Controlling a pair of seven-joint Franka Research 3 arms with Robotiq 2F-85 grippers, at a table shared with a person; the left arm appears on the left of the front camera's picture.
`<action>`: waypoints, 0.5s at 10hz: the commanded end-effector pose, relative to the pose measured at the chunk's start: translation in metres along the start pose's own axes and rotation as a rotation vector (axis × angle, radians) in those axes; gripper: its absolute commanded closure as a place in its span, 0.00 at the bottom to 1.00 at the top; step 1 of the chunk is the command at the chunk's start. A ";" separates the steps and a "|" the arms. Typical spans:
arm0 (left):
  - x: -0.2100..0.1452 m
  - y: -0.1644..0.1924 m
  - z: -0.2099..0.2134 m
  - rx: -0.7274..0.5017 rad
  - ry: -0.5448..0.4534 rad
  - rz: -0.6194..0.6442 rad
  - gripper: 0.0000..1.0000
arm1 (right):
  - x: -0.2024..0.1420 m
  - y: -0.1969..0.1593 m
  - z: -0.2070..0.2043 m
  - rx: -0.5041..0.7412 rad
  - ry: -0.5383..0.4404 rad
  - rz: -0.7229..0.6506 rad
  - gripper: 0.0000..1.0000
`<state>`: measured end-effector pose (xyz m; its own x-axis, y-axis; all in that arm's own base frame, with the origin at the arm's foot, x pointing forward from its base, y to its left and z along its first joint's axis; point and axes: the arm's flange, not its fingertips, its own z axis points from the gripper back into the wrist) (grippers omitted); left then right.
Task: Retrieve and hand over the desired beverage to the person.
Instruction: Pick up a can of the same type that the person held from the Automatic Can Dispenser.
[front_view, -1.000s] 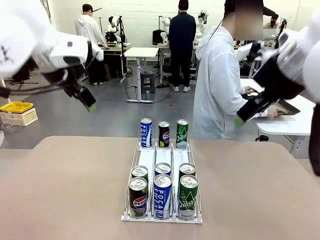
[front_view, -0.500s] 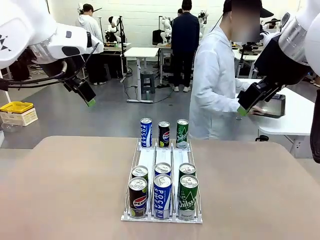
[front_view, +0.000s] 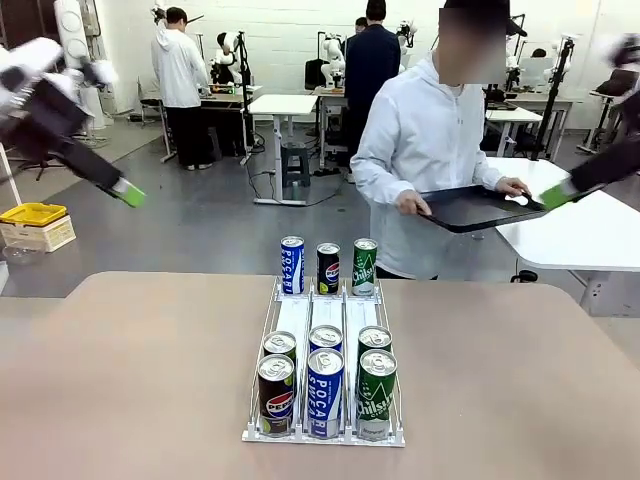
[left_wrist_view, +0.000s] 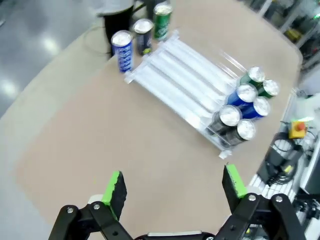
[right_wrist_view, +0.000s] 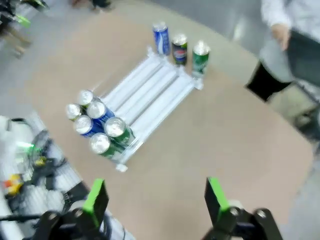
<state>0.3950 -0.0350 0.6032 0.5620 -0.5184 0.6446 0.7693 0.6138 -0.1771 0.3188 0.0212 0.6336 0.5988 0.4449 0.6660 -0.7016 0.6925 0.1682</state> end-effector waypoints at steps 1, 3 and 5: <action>-0.015 0.020 0.050 -0.092 -0.076 0.079 0.00 | -0.032 -0.028 0.032 0.150 -0.094 -0.034 0.00; -0.032 0.034 0.085 -0.073 -0.122 0.147 0.00 | -0.060 -0.058 0.061 0.168 -0.179 -0.078 0.00; -0.046 0.036 0.107 -0.034 -0.168 0.192 0.00 | -0.078 -0.066 0.081 0.139 -0.213 -0.066 0.00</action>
<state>0.3649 0.0823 0.6471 0.6325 -0.3169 0.7068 0.6850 0.6547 -0.3195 0.2893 -0.1077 0.6283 0.5789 0.2455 0.7776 -0.7043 0.6312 0.3250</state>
